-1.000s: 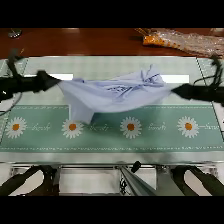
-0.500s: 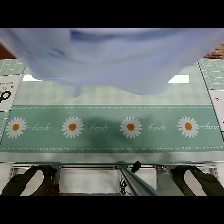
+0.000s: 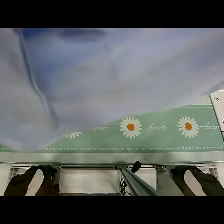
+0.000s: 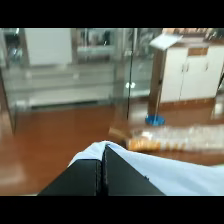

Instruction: Fold the shirts.

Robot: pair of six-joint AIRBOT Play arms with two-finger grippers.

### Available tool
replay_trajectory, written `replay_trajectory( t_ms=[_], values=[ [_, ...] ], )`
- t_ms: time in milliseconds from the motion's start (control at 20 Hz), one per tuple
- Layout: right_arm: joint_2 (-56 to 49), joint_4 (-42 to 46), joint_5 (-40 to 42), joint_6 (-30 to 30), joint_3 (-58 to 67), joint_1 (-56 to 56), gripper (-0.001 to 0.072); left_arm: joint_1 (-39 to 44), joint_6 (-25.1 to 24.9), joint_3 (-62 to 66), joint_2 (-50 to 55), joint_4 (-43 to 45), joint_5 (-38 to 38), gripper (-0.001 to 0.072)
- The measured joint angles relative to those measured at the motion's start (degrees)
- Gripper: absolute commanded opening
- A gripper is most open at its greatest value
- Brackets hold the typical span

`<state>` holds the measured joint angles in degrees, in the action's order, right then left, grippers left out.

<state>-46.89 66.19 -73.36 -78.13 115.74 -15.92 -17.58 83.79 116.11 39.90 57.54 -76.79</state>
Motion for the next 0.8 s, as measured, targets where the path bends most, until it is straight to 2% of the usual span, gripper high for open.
replay_trajectory(
  t_ms=[200,400,550,800],
  values=[
    [-2.64,5.62,-14.62,-1.99,0.55,0.00,0.0028,0.00,2.27,-4.87,-0.37,3.82,-13.07,0.0020],
    [-6.75,7.82,-24.06,-3.15,-5.55,0.00,0.0028,0.00,3.28,-19.50,-0.50,5.25,-17.40,0.0020],
    [-11.91,8.46,-22.88,-3.13,-12.50,0.09,0.0028,0.13,2.95,-33.29,0.44,5.38,-12.44,0.0020],
    [-25.24,5.86,-10.64,-2.32,-16.90,0.11,0.0028,3.45,-0.59,-44.46,10.75,0.39,4.44,0.0021]
  ],
)
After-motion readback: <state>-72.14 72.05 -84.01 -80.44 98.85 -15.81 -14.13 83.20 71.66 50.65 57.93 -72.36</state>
